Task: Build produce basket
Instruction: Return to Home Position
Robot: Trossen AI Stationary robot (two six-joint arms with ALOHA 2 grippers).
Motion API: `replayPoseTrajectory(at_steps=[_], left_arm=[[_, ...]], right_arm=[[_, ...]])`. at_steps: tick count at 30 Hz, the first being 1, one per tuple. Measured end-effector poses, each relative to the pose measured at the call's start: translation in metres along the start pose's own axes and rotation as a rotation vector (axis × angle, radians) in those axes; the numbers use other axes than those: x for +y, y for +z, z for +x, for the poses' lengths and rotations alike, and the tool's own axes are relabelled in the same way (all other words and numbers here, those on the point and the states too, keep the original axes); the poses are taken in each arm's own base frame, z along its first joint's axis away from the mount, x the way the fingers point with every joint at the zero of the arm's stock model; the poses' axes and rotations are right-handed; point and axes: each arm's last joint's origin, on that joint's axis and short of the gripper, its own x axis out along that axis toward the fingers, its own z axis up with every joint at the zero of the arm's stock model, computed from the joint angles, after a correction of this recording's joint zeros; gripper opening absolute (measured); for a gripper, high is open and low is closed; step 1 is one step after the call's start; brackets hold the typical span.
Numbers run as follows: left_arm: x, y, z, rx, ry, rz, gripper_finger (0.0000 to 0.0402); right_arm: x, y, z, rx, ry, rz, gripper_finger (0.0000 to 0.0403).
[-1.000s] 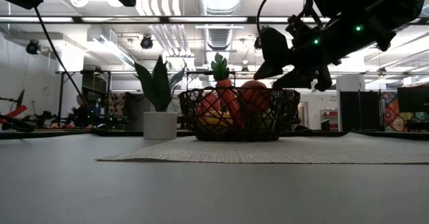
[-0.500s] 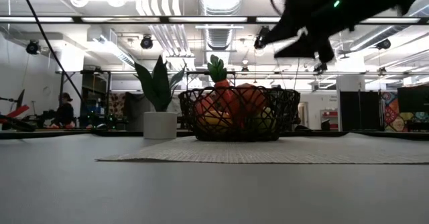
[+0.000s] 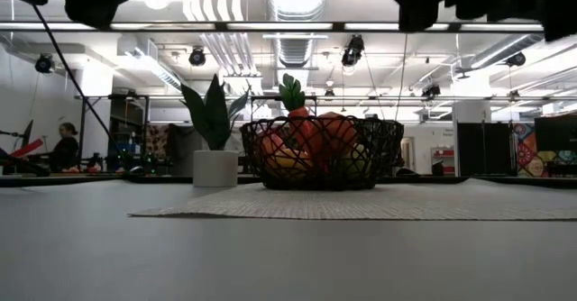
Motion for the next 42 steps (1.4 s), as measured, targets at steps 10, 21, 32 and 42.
replayPoseTrajectory(at_steps=[10, 21, 32, 42], left_arm=[[0.020, -0.015, -0.013, -0.138, 0.060, -0.100, 0.0253], [0.045, -0.029, -0.030, -0.212, 0.143, -0.114, 0.0189], [0.070, -0.050, -0.029, -0.262, -0.016, -0.201, 0.0099], [0.085, -0.062, -0.024, -0.157, -0.020, -0.155, 0.0041]], right_arm=[[-0.019, -0.029, -0.004, -0.109, -0.067, -0.127, 0.0237], [-0.051, -0.031, -0.050, -0.163, -0.154, -0.142, 0.0237], [-0.048, -0.035, -0.102, -0.259, -0.251, -0.117, 0.0237], [-0.049, -0.026, -0.117, -0.303, -0.300, -0.128, 0.0237]])
